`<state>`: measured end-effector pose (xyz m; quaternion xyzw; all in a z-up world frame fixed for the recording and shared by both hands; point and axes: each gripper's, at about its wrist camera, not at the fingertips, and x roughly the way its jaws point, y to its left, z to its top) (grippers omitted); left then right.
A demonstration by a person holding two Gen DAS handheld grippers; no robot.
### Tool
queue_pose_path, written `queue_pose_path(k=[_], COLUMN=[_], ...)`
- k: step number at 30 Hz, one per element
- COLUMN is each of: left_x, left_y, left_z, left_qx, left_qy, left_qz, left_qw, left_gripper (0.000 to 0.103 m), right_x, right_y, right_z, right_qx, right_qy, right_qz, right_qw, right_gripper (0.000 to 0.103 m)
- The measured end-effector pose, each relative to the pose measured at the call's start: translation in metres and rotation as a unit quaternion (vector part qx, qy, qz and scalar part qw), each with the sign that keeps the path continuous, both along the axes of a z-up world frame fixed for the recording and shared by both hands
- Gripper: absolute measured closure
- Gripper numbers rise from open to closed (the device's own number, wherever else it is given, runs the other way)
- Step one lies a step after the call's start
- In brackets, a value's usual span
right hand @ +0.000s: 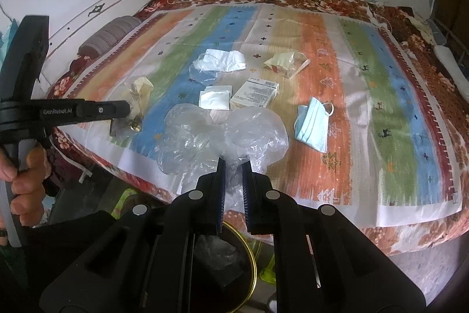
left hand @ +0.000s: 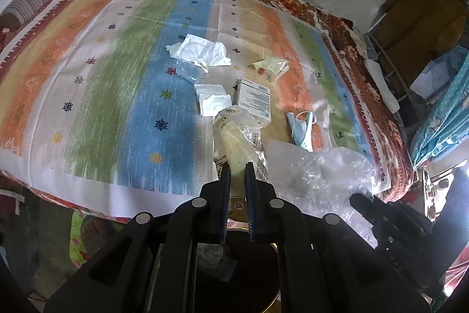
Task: Collect trash
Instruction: 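Grasp the yellowish wrapper with the left tool while the right tool grasps the clear plastic wrap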
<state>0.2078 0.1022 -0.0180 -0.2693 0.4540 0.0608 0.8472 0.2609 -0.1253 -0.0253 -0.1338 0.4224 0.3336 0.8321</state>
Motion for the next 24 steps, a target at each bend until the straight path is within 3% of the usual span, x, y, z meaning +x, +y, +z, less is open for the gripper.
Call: queue_pose_path(k=[11, 24], left_x=[-0.031, -0.064], left_y=[-0.02, -0.041], left_z=[0.021, 0.025], left_qx=[-0.01, -0.018], left_qy=[-0.034, -0.047], left_qz=[-0.018, -0.026], left_qw=[0.9992, 0.9984], left_gripper=[0.094, 0.094], right_x=[-0.033, -0.073], right_y=[-0.014, -0.022], right_z=[0.002, -0.005], right_qx=[-0.006, -0.006], right_qy=[-0.015, -0.013], right_qz=[-0.003, 0.003], right_qw=[1.0, 1.0], right_gripper=[0.094, 0.094])
